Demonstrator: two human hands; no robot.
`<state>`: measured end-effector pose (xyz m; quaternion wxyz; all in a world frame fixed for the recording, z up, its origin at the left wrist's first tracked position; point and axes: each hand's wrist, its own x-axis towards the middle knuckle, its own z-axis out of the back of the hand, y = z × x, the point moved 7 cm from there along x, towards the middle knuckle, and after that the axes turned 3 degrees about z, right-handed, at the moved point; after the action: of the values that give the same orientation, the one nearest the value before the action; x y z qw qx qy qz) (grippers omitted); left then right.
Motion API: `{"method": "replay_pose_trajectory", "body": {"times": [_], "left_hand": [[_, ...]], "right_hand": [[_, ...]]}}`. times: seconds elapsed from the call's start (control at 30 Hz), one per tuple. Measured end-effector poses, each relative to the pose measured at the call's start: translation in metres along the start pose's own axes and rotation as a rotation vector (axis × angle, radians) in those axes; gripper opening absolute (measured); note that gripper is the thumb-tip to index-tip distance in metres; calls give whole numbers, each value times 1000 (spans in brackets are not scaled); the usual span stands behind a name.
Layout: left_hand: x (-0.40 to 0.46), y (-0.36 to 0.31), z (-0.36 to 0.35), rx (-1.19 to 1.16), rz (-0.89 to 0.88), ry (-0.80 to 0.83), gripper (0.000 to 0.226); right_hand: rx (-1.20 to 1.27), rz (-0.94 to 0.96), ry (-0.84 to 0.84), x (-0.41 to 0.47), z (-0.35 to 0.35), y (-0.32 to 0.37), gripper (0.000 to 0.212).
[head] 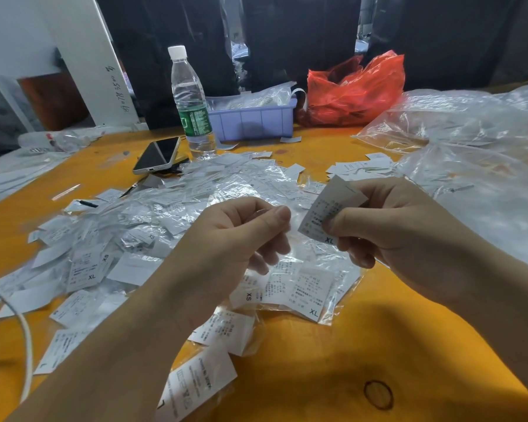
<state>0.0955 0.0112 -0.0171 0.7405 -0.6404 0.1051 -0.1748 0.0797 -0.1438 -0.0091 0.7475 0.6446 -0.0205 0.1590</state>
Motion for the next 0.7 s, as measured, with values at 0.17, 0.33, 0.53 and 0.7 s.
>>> {"method": "replay_pose_trajectory", "body": {"times": [0.17,0.33,0.53,0.7], "left_hand": [[-1,-1,-1,5,4,10,24],[0,-1,-2,14,11,21,26],[0,0,-4,22,15,39,26],[-1,1,-6,55,18,45,21]], "right_hand": [[-4,11,-24,0,2,1,15],[1,22,-71,0,5,4,21],[1,16,-52,0,1,4,35],[-17,35,-22,-1,-1,5,30]]}}
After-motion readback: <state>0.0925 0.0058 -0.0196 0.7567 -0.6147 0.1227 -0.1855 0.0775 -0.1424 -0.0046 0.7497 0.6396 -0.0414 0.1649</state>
